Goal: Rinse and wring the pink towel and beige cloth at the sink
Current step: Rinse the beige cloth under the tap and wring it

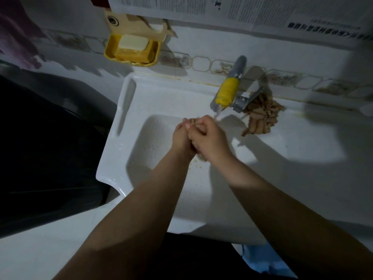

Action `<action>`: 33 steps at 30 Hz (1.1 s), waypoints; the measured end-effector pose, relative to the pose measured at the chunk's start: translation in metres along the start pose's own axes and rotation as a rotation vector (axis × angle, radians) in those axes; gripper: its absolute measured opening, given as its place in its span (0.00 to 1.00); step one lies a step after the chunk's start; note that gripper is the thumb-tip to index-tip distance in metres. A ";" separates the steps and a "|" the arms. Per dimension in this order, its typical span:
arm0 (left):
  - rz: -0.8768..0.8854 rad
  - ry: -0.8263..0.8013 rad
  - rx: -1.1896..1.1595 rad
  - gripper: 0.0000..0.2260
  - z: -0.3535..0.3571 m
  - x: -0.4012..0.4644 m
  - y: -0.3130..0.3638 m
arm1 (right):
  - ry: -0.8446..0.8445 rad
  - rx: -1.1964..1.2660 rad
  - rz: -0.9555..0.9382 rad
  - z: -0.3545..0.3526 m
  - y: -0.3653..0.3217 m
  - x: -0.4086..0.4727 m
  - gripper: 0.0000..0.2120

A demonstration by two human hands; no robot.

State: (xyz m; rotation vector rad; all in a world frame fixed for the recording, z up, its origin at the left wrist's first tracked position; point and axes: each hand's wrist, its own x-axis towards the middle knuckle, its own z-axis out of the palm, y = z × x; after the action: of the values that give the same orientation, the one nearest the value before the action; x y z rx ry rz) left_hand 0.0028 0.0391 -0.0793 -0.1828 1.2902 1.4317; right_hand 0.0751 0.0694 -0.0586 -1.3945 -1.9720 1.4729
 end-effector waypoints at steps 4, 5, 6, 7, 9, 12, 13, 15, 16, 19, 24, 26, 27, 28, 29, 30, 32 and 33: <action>-0.041 0.134 0.147 0.20 0.024 0.000 -0.015 | 0.217 -0.093 0.074 -0.013 0.001 0.030 0.16; -0.043 0.165 0.181 0.20 0.025 0.001 -0.017 | 0.231 -0.103 0.116 -0.015 0.000 0.036 0.15; -0.015 0.200 0.235 0.17 0.023 0.006 -0.016 | 0.219 -0.093 0.155 -0.011 0.002 0.037 0.13; 0.022 0.245 0.210 0.15 0.019 0.010 -0.010 | 0.193 -0.067 0.180 -0.003 0.005 0.035 0.13; 0.051 0.197 0.442 0.13 0.017 0.016 -0.008 | 0.158 -0.058 0.196 0.008 0.009 0.027 0.13; -0.125 0.212 0.310 0.21 0.022 0.009 -0.017 | 0.141 -0.101 0.226 -0.006 0.011 0.040 0.16; -0.204 0.206 0.294 0.24 0.023 0.009 -0.020 | 0.135 -0.089 0.241 -0.009 0.011 0.044 0.16; -0.116 0.197 0.407 0.19 0.020 0.012 -0.011 | 0.155 -0.063 0.251 0.000 0.010 0.040 0.16; -0.056 0.201 0.440 0.15 0.017 0.013 -0.005 | 0.157 -0.071 0.240 0.007 0.010 0.034 0.16; -0.099 0.124 0.441 0.15 0.011 0.006 -0.001 | 0.041 -0.077 0.243 0.007 0.016 0.030 0.15; -0.272 -0.161 0.339 0.32 -0.015 0.007 0.002 | -0.169 0.255 0.499 -0.026 0.035 0.055 0.14; -0.253 -0.262 0.400 0.34 -0.028 0.006 0.014 | -0.308 0.490 0.574 -0.033 0.045 0.053 0.15; -0.247 -0.306 0.464 0.33 -0.034 0.006 0.019 | -0.373 0.566 0.601 -0.038 0.048 0.052 0.14; -0.242 -0.337 0.548 0.31 -0.040 0.006 0.023 | -0.445 0.599 0.617 -0.045 0.049 0.049 0.13; -0.247 -0.373 0.611 0.29 -0.043 0.006 0.027 | -0.520 0.579 0.615 -0.050 0.049 0.049 0.13; -0.244 -0.404 0.660 0.27 -0.046 0.006 0.030 | -0.584 0.506 0.582 -0.054 0.048 0.047 0.13; -0.216 -0.368 0.726 0.18 -0.051 0.008 0.034 | -0.661 0.290 0.486 -0.055 0.047 0.043 0.12; -0.193 -0.317 0.741 0.16 -0.052 0.009 0.036 | -0.665 0.201 0.453 -0.055 0.048 0.042 0.09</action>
State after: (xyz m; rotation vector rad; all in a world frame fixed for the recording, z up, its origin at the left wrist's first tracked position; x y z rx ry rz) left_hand -0.0556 0.0139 -0.0851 0.3929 1.4034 0.7134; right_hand 0.1188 0.1348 -0.0882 -1.4435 -1.8162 2.5317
